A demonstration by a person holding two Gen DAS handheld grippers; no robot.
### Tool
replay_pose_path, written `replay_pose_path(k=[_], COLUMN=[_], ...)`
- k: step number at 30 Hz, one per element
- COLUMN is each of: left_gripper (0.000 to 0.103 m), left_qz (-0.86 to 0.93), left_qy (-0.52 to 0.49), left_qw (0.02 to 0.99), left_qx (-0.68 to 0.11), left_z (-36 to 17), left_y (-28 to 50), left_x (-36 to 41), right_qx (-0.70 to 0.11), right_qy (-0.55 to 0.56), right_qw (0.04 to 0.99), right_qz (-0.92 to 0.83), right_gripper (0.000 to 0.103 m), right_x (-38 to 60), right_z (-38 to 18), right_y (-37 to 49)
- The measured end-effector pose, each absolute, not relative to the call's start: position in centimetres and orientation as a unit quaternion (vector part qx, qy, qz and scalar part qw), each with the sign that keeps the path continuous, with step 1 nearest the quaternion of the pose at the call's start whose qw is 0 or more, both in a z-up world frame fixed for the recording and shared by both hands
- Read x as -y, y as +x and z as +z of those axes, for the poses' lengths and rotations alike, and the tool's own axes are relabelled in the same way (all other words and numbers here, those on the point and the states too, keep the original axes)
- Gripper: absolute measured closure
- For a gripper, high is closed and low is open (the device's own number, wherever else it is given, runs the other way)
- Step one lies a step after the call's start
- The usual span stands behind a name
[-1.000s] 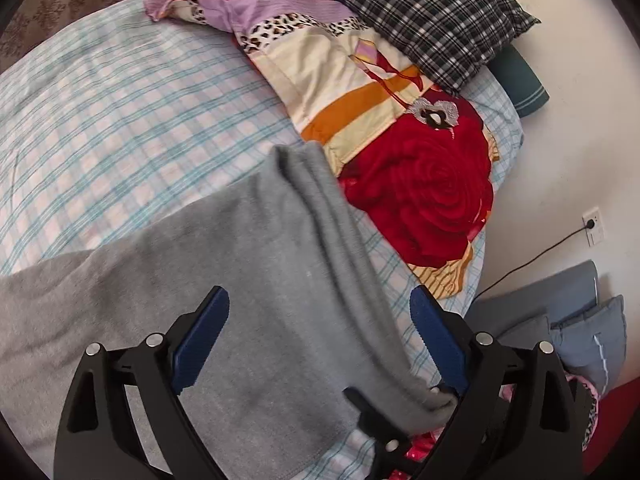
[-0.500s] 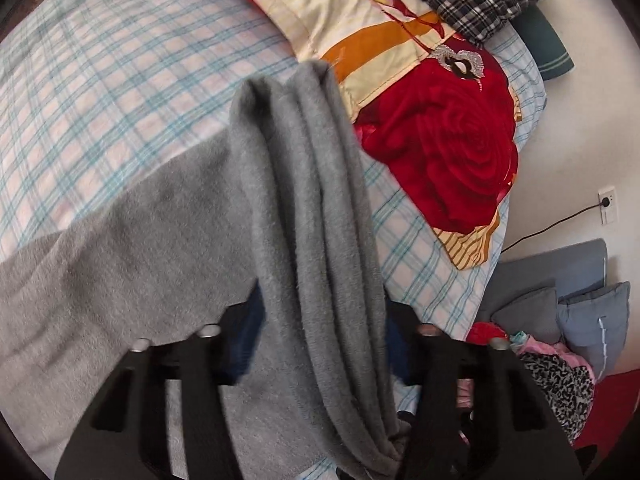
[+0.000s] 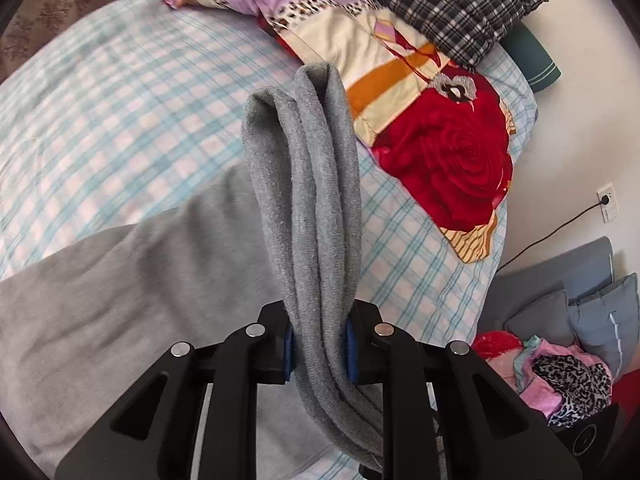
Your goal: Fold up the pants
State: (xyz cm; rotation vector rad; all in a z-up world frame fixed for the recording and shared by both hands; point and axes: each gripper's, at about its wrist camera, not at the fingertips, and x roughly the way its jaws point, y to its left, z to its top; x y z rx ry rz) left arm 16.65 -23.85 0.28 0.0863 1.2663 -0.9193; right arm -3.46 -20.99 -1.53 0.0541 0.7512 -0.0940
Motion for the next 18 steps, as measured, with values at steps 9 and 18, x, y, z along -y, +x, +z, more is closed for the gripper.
replay_pose_path(k=[9,18], left_gripper=[0.084,0.084], left_qz=[-0.384,-0.357], left_qy=[0.019,-0.018], left_qw=[0.741,0.751], left_qx=[-0.551,-0.556], left_z=[0.6,-1.3], left_y=[16.4,16.1], left_x=[17.6,12.3], right_qx=[-0.372,-0.396], right_qy=[0.012,0.010], right_qw=[0.928,0.918], right_qz=[-0.005,0.026], right_gripper=[0.082,0.082], right_x=[16.7,13.1], right_z=[-1.5,-2.7], right_y=[-3.0,-2.8])
